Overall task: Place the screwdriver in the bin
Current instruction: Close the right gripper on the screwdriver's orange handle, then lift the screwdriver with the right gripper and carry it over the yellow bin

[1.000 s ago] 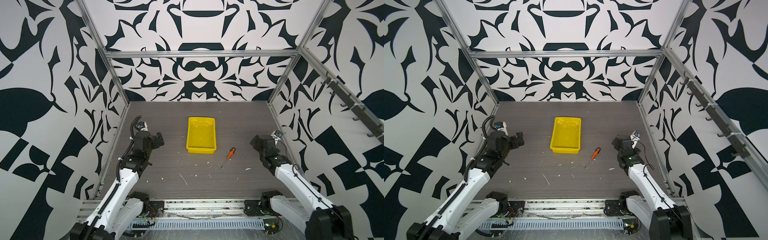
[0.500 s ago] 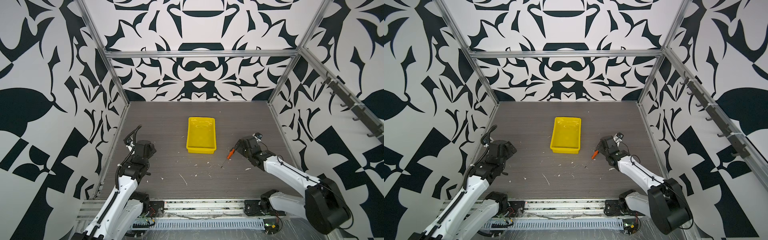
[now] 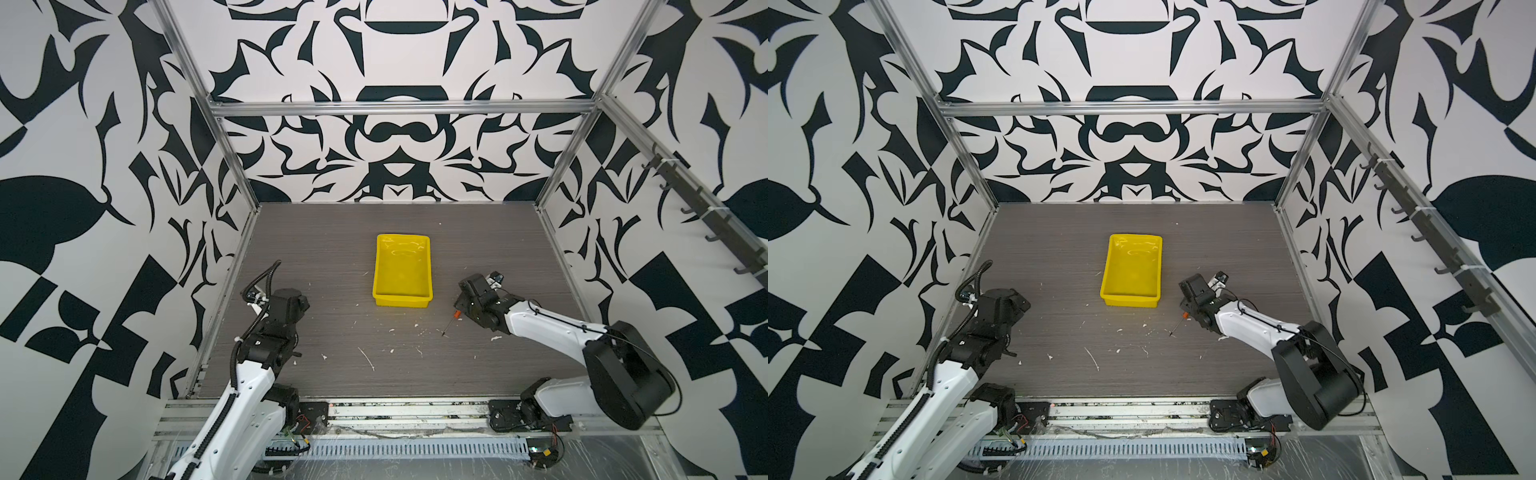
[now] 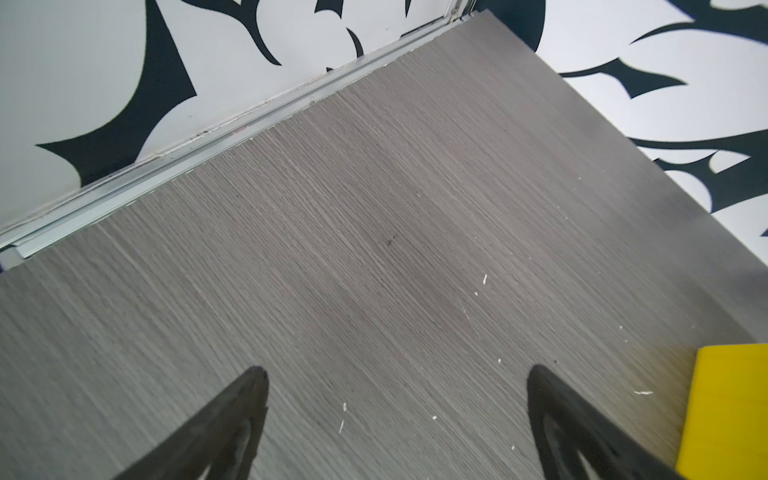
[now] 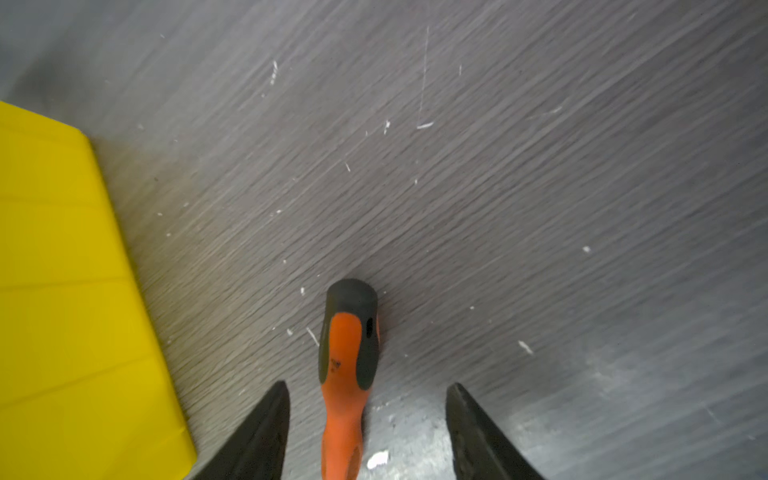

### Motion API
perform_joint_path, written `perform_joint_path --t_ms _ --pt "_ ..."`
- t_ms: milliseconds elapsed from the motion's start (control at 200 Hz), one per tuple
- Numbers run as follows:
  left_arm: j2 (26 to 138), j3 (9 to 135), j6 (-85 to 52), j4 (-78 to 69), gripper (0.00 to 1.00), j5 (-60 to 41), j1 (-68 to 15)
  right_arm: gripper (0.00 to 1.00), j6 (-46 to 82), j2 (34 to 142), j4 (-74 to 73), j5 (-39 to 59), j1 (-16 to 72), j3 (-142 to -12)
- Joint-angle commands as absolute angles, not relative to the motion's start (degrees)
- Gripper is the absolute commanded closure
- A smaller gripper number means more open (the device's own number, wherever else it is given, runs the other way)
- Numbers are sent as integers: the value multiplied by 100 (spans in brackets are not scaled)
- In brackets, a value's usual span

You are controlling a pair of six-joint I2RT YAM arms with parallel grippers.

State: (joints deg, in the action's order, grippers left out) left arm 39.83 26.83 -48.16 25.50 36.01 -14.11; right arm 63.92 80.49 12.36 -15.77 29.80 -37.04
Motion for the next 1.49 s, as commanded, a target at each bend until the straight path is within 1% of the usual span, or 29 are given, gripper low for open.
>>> perform_joint_path --t_ms 0,170,315,375,495,655,785,855,905,950,1005,1030,1045,1135,1165,1320,1360,1490 --pt "3885 2558 -4939 2519 0 3595 -1392 41 6635 8296 1271 -1452 3014 -3964" --pt "3941 2523 -4934 2412 0 3595 -1397 44 6505 8608 1369 -1412 3014 -4152" --pt "4066 2590 -4924 2453 0 3571 -1397 51 6333 8863 1513 -1512 3012 -4410" --pt "4087 2611 -4931 2486 0 3551 -1396 55 6227 8960 1443 -1404 3010 -4484" --pt "4089 2591 -4926 2471 0 3565 -1394 58 6214 8947 1592 -1370 3015 -4567" --pt "4070 2571 -4924 2433 0 3551 -1392 59 6093 8789 1611 -1552 3001 -4438" --pt "3969 2573 -4957 2526 0 3551 -1391 60 5915 9011 1613 -1697 3005 -4481" --pt "3847 2498 -4949 2485 0 3534 -1396 67 5924 9190 1678 -1624 2999 -4592" --pt "3740 2434 -4918 2414 0 3499 -1394 75 5981 9269 1749 -1579 3002 -4645" --pt "3655 2361 -4881 2320 0 3466 -1393 77 6046 9251 1817 -1597 2999 -4638" --pt "3559 2284 -4830 2217 0 3414 -1395 77 6093 9143 1850 -1695 2998 -4590" --pt "3527 2270 -4808 2184 0 3387 -1397 79 6118 9082 1865 -1753 2998 -4572" --pt "3499 2256 -4803 2180 0 3376 -1394 82 6125 9047 1871 -1771 2998 -4564" --pt "3420 2230 -4829 2226 0 3415 -1394 85 6074 8835 2000 -2009 3002 -4695" --pt "3393 2230 -4845 2247 0 3443 -1394 89 5986 8786 2087 -2149 3004 -4793" --pt "3391 2207 -4817 2193 0 3363 -1397 90 5494 8610 2241 -2688 3023 -5391" --pt "3405 2232 -4814 2218 0 3346 -1393 92 5302 8560 2232 -2838 3057 -5569" --pt "3421 2235 -4817 2200 0 3374 -1391 91 4722 8440 2304 -3462 3428 -6225"
